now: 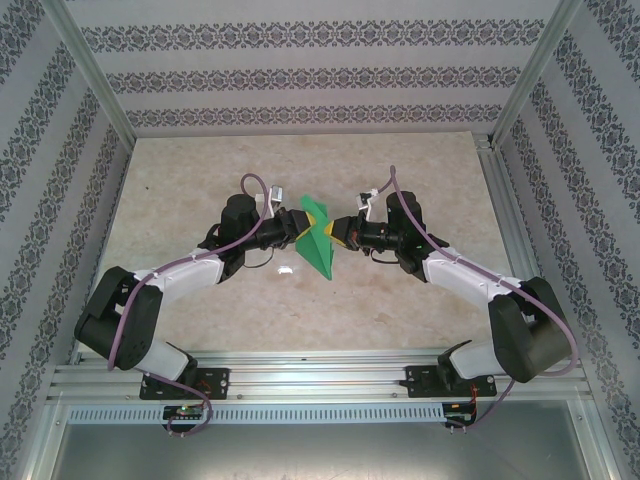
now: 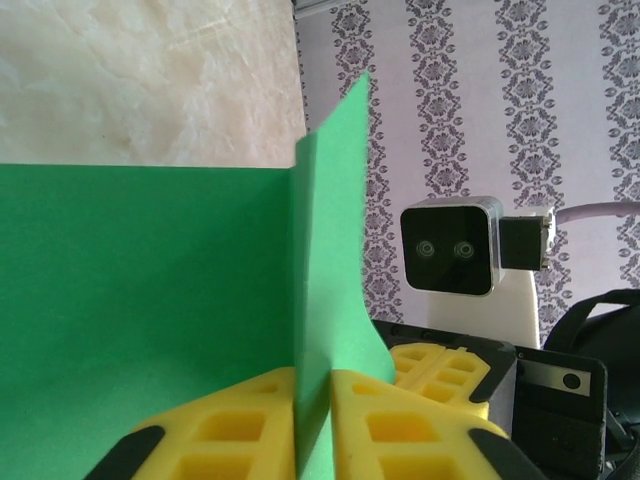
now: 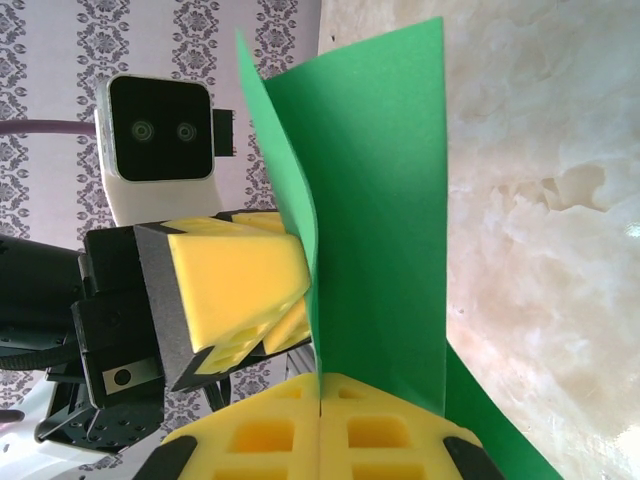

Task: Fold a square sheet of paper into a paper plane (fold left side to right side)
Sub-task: Turn over the paper at the center of the table.

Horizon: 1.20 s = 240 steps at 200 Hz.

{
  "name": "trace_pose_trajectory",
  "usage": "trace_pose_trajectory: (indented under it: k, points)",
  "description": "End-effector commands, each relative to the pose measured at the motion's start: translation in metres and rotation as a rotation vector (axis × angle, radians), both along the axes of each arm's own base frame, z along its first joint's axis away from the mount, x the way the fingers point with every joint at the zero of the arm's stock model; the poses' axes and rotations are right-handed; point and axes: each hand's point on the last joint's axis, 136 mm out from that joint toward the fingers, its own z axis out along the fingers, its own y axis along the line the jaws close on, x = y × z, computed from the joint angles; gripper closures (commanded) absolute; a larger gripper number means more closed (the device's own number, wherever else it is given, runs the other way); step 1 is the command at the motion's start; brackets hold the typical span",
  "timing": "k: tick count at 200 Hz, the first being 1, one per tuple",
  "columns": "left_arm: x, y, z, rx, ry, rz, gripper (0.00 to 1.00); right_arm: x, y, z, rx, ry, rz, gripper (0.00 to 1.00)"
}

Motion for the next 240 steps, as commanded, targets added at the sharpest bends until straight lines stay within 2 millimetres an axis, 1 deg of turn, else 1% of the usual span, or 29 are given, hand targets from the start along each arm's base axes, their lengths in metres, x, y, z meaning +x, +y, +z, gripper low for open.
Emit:
trace_pose_trajectory:
  k: [1, 18, 27, 31, 41, 63, 66, 80, 83, 88, 104, 119, 142, 160, 179, 195, 207, 222, 240]
  points:
    - [0.001, -0.005, 0.022, -0.021, -0.075, -0.011, 0.89, -0.004, -0.002, 0.009, 0.018, -0.030, 0.009, 1.00]
    - [0.001, -0.005, 0.023, -0.022, -0.077, -0.011, 0.94, -0.004, -0.007, 0.010, 0.003, -0.041, 0.002, 0.97]
    - [0.000, -0.005, 0.024, -0.022, -0.079, -0.013, 0.96, -0.005, -0.012, 0.011, -0.012, -0.051, -0.008, 0.94]
    - [0.000, -0.005, 0.025, -0.023, -0.080, -0.012, 0.96, -0.005, -0.016, 0.012, -0.023, -0.057, -0.015, 0.91]
    - [0.000, -0.005, 0.027, -0.026, -0.082, -0.010, 0.97, -0.004, -0.026, 0.012, -0.056, -0.080, -0.040, 0.80]
    - [0.000, -0.005, 0.032, -0.037, -0.085, -0.007, 0.97, -0.007, -0.048, 0.004, -0.139, -0.119, -0.096, 0.48]
    - [0.000, -0.005, 0.033, -0.038, -0.085, -0.007, 0.97, -0.008, -0.049, 0.003, -0.142, -0.120, -0.096, 0.46]
    - [0.000, -0.004, 0.037, -0.045, -0.088, -0.006, 0.97, -0.016, -0.046, -0.001, -0.133, -0.129, -0.073, 0.38]
    - [0.000, -0.004, 0.038, -0.046, -0.088, -0.006, 0.97, -0.017, -0.045, -0.001, -0.131, -0.130, -0.069, 0.34]
    - [0.000, -0.004, 0.040, -0.050, -0.090, -0.005, 0.97, -0.021, -0.043, -0.002, -0.127, -0.133, -0.061, 0.30]
    - [0.000, -0.004, 0.044, -0.059, -0.092, -0.002, 0.97, -0.030, -0.033, -0.006, -0.111, -0.139, -0.041, 0.24]
    - [0.000, -0.004, 0.048, -0.066, -0.094, 0.000, 0.97, -0.035, -0.025, -0.011, -0.090, -0.139, -0.035, 0.21]
    - [-0.001, -0.004, 0.052, -0.068, -0.099, -0.003, 0.97, -0.040, -0.011, -0.018, -0.070, -0.128, -0.013, 0.20]
    - [0.000, -0.005, 0.051, -0.062, -0.097, -0.006, 0.97, -0.042, 0.003, -0.012, -0.038, -0.145, 0.012, 0.21]
    - [0.000, -0.005, 0.050, -0.058, -0.092, -0.005, 0.97, -0.042, 0.012, -0.006, -0.022, -0.158, 0.028, 0.24]
    - [0.000, -0.005, 0.049, -0.058, -0.091, -0.006, 0.97, -0.040, 0.017, -0.004, -0.003, -0.157, 0.032, 0.32]
    - [0.000, -0.005, 0.048, -0.055, -0.086, -0.005, 0.97, -0.038, 0.019, 0.000, 0.024, -0.159, 0.031, 0.44]
    - [0.001, -0.004, 0.046, -0.052, -0.082, -0.002, 0.97, -0.037, 0.021, 0.006, 0.056, -0.170, 0.031, 0.56]
    - [0.001, -0.005, 0.042, -0.045, -0.073, -0.001, 0.97, -0.037, 0.020, 0.005, 0.054, -0.165, 0.031, 0.70]
